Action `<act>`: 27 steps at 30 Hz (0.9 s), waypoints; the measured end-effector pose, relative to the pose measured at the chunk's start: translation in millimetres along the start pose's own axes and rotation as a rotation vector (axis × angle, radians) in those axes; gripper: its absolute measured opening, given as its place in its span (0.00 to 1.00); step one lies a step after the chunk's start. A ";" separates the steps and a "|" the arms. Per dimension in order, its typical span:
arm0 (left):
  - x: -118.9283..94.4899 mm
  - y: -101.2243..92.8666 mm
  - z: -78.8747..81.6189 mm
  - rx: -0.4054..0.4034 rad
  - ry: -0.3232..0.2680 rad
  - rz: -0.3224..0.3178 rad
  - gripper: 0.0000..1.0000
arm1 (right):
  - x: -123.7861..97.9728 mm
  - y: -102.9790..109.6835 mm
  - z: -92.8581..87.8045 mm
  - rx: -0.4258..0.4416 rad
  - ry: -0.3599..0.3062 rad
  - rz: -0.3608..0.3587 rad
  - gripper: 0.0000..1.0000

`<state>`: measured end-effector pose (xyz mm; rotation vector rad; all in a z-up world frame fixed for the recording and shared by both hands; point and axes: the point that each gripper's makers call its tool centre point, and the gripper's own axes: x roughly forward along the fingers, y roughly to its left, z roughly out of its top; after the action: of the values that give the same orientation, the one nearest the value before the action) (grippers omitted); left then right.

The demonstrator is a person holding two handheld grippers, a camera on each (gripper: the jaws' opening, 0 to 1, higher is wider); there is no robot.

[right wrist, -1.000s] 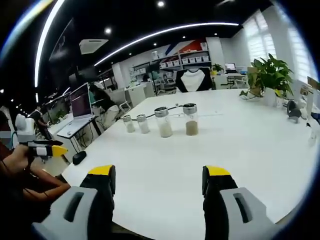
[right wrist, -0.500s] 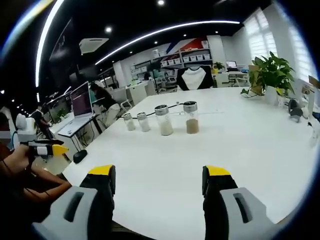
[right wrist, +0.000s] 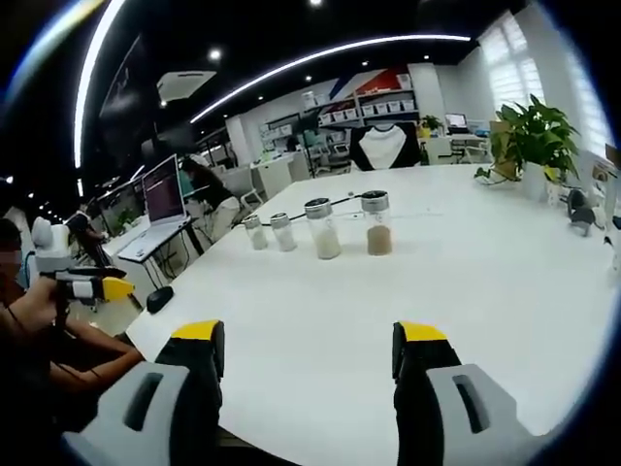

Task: Rotate the seasoning bottle until the label or dispensing opening points toward the visible target arrow and the bottle remains upright within the marked orientation range

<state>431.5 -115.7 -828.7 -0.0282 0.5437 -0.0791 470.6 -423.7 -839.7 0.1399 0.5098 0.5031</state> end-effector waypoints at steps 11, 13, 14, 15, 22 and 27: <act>-0.8 -9.9 15.1 -0.024 -0.044 0.038 0.83 | -2.1 -4.6 -3.4 -0.002 0.010 0.039 0.70; -0.6 -11.6 15.8 -0.021 -0.044 0.049 0.83 | -3.2 -5.5 -5.1 -0.004 0.014 0.050 0.70; -0.1 -13.8 16.4 -0.023 -0.047 0.053 0.83 | -3.8 -6.6 -6.0 -0.004 0.017 0.056 0.70; 0.5 -16.6 16.1 -0.023 -0.045 0.054 0.82 | -4.0 -6.9 -6.3 -0.004 0.017 0.058 0.70; 9.2 -24.9 15.9 0.003 -0.025 0.066 0.82 | -2.5 -15.6 -15.8 0.006 0.046 0.088 0.70; 24.4 -27.6 20.6 0.037 -0.017 0.021 0.80 | -4.4 -16.1 -13.7 -0.011 0.049 0.050 0.70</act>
<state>461.1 -145.2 -822.3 0.0130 0.5250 -0.0686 467.3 -439.8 -853.7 0.1302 0.5524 0.5589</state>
